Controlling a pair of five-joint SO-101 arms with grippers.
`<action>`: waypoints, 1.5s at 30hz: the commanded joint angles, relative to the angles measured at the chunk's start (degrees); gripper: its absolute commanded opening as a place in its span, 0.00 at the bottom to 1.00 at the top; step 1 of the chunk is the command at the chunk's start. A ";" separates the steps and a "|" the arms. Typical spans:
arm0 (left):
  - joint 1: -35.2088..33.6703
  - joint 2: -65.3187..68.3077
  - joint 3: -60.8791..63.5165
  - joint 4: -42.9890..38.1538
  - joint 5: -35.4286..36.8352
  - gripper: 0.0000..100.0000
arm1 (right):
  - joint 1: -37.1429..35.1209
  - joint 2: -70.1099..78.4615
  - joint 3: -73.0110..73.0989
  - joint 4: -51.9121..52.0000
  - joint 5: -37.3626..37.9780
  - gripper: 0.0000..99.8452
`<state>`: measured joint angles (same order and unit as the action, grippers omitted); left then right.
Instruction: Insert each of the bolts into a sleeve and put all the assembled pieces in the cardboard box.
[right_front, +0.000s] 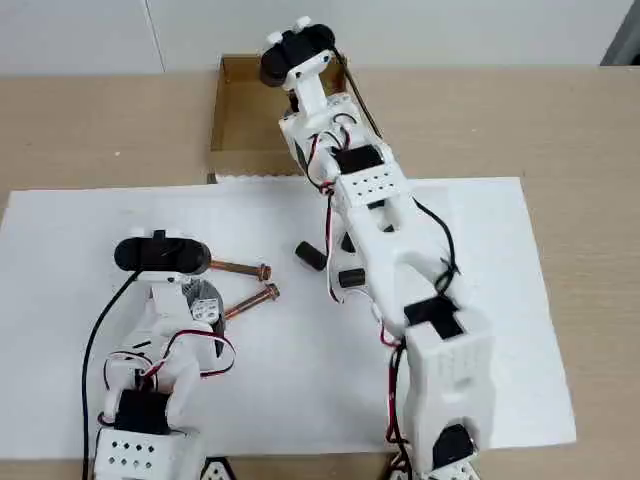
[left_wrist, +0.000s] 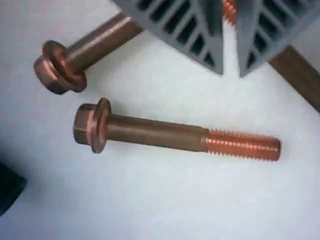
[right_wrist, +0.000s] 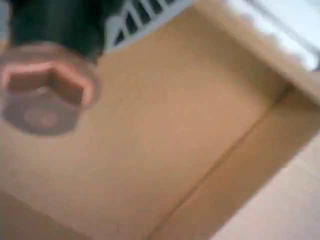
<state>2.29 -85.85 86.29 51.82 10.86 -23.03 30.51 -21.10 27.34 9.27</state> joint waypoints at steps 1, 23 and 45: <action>0.35 -0.70 -0.22 -1.41 -0.62 0.00 | 0.48 4.18 -9.93 -1.89 2.20 0.00; 0.35 -0.70 -0.22 -1.05 -0.62 0.00 | 1.19 13.32 -17.85 2.07 4.57 0.15; 0.35 -0.70 -0.22 -1.41 -0.26 0.00 | 1.63 -11.65 -17.85 53.67 1.76 0.15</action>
<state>2.29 -85.85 86.29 51.82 10.86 -21.98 23.03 -36.13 75.96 13.23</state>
